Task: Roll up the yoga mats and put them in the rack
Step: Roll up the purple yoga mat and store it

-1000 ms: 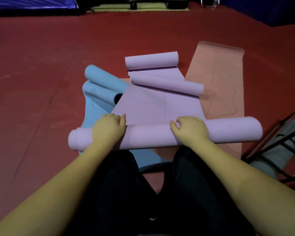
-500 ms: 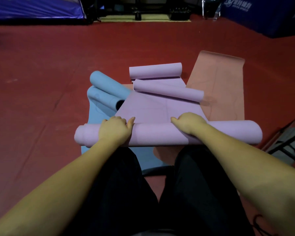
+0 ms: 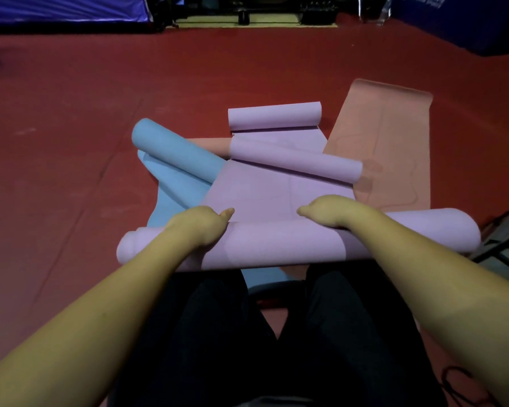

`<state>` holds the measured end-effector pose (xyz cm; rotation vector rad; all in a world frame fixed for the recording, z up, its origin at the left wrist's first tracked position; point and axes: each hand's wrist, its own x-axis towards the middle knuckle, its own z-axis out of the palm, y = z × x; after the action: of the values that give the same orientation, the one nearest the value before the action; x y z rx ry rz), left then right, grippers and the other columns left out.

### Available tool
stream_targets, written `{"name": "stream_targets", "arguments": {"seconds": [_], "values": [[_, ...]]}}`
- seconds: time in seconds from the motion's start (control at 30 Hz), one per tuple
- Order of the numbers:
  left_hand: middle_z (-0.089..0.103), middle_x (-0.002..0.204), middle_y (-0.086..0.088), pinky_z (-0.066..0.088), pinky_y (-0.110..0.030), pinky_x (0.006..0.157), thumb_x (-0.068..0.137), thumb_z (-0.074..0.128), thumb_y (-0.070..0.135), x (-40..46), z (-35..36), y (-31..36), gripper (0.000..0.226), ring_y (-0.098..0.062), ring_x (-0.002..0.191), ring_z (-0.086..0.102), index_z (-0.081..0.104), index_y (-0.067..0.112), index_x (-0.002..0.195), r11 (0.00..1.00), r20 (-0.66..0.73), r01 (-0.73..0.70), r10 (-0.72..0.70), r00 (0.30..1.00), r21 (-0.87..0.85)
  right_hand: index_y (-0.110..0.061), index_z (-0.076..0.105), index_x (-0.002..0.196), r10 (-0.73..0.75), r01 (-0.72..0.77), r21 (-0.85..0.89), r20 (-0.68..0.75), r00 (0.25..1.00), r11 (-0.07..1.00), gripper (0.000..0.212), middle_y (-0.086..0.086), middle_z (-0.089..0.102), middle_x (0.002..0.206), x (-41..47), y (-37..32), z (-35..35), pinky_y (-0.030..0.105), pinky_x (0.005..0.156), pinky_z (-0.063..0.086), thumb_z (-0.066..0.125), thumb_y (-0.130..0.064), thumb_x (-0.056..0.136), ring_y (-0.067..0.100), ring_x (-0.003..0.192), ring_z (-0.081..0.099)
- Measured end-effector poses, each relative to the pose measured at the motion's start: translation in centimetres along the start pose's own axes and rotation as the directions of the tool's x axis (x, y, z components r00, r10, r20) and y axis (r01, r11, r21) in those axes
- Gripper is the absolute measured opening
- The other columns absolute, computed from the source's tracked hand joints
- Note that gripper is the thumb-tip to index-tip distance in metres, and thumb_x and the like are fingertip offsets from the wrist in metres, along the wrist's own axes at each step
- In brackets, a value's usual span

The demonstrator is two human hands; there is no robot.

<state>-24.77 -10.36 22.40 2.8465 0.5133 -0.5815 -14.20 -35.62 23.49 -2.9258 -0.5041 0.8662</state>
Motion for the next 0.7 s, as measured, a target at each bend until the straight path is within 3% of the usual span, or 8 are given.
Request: {"name": "stream_targets", "arguments": {"seconds": [0.07,0.1,0.17,0.27,0.43,0.57,0.7], "values": [[0.044,0.150,-0.019,0.032,-0.040,0.109,0.103,0.018,0.059,0.6,-0.5,0.2,0.076,-0.034,0.136,0.043,0.048,0.002,0.142,1.000,0.051,-0.003,0.003,0.999,-0.005,-0.017,0.066,0.098,-0.048,0.040,-0.037,-0.234,0.971,0.999,0.044,0.012,0.062,0.124,0.6,0.5,0.7,0.036,0.086,0.043,0.033,-0.047,0.100,0.030,0.110,0.056],[0.040,0.153,-0.019,0.030,-0.039,0.111,0.103,0.019,0.058,0.9,-0.7,0.2,0.075,-0.034,0.138,0.040,0.045,0.001,0.144,1.000,0.074,-0.002,0.003,0.997,-0.012,-0.018,0.060,0.080,-0.068,0.061,-0.029,-0.346,0.936,0.998,0.042,0.010,0.065,0.111,0.4,0.7,1.1,0.036,0.078,0.043,0.034,-0.045,0.100,0.031,0.100,0.058],[0.034,0.157,-0.019,0.026,-0.038,0.115,0.104,0.020,0.057,1.6,-1.1,0.5,0.074,-0.033,0.142,0.035,0.039,0.001,0.148,0.999,0.110,-0.006,0.010,0.994,-0.032,-0.018,0.046,0.067,-0.092,0.098,-0.012,-0.485,0.870,0.995,0.042,0.010,0.064,0.097,-0.2,1.0,2.0,0.037,0.073,0.040,0.037,-0.042,0.101,0.032,0.093,0.057],[0.027,0.161,-0.015,0.020,-0.034,0.117,0.106,0.022,0.051,2.4,-1.8,1.0,0.067,-0.030,0.147,0.027,0.034,0.003,0.151,0.998,0.174,-0.027,0.038,0.984,-0.061,-0.014,0.055,0.075,-0.115,0.124,-0.022,-0.570,0.814,0.992,0.039,0.012,0.063,0.094,-1.4,1.4,3.5,0.039,0.079,0.041,0.043,-0.042,0.100,0.034,0.096,0.054],[0.025,0.162,-0.010,0.019,-0.035,0.118,0.106,0.032,0.046,4.4,-2.1,0.9,0.061,-0.026,0.147,0.027,0.033,0.006,0.152,0.988,0.285,-0.013,0.057,0.957,-0.154,-0.007,0.069,0.098,-0.142,0.088,-0.118,-0.597,0.790,0.989,0.069,0.013,0.067,0.091,-1.7,1.3,6.7,0.041,0.084,0.044,0.025,-0.059,0.089,0.036,0.091,0.060],[0.028,0.161,-0.011,0.019,-0.036,0.118,0.106,0.034,0.045,5.5,-2.0,1.0,0.060,-0.026,0.147,0.028,0.035,0.005,0.151,0.987,0.304,-0.028,0.076,0.950,-0.159,-0.008,0.071,0.091,-0.083,0.044,-0.077,-0.628,0.774,0.996,0.067,0.011,0.068,0.084,-1.2,0.8,6.5,0.040,0.080,0.045,0.028,-0.059,0.088,0.034,0.084,0.062],[0.031,0.160,-0.011,0.021,-0.036,0.117,0.106,0.033,0.047,5.8,-1.9,0.8,0.061,-0.027,0.146,0.030,0.038,0.006,0.150,0.989,0.239,-0.030,0.064,0.969,-0.145,-0.012,0.072,0.091,-0.062,0.014,-0.086,-0.594,0.802,0.996,0.074,0.010,0.069,0.088,-0.7,0.2,5.5,0.038,0.080,0.043,0.019,-0.061,0.084,0.034,0.089,0.062]]}}
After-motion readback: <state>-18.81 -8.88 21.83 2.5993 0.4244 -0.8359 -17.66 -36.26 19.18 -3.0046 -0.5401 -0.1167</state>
